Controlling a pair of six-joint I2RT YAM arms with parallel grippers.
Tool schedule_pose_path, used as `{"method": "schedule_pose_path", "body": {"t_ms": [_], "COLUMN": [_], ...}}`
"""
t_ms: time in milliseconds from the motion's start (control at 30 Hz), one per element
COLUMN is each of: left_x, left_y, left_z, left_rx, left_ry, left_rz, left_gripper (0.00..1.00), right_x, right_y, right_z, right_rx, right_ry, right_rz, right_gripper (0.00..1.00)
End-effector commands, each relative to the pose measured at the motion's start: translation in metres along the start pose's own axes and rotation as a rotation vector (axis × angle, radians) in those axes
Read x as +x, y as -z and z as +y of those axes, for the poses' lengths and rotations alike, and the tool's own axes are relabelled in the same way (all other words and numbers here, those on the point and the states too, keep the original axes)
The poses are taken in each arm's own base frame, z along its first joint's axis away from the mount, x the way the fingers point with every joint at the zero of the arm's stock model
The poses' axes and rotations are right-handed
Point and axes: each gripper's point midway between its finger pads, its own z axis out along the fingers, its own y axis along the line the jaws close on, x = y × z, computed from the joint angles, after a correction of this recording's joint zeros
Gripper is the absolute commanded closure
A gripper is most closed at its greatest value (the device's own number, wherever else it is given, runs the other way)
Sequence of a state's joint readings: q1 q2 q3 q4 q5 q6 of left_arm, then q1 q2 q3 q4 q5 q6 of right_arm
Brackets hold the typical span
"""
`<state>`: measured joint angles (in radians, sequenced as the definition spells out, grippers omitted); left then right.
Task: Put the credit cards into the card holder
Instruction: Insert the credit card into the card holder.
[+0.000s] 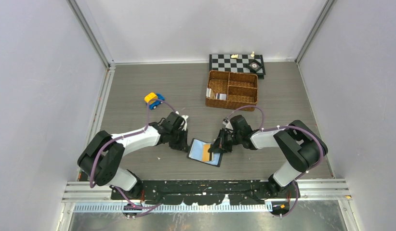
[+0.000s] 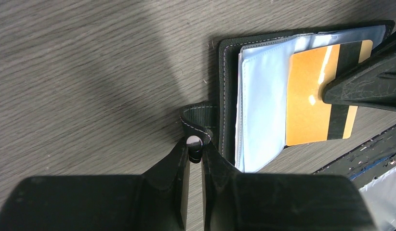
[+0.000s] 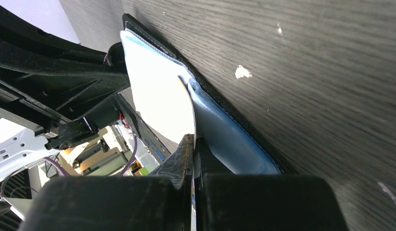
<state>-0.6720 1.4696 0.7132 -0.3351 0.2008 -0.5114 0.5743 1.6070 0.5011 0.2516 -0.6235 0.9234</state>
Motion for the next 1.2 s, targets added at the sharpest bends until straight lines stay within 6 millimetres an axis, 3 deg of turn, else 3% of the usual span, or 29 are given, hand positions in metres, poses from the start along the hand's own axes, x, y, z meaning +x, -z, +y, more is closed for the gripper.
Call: {"method": "schedule_pose_path", "body": {"t_ms": [0,667,1167], "left_x": [0.0016,0.0004,0.0008], "left_y": [-0.0039,-0.0056,-0.0067], "left_z": [0.0094,0.0085,0.005], "left_rx": [-0.041,-0.038,-0.019], "left_ry": [-0.019,-0.023,-0.025], "left_rz": [0.018,0.022,0.027], "left_gripper": [1.0,1.0,1.0], "right_x": [-0.0097,-0.0173,-0.0147], "right_y": [-0.0069,-0.0081,-0.0151], "right_z": [-0.0269,-0.0261,-0.0307], "right_rx": [0.099,0.084,0.08], "right_ry": [-0.015,0.055,0.013], "right_rz": [-0.058,-0.096,-0.117], "right_gripper": [1.0,0.99,0.99]}}
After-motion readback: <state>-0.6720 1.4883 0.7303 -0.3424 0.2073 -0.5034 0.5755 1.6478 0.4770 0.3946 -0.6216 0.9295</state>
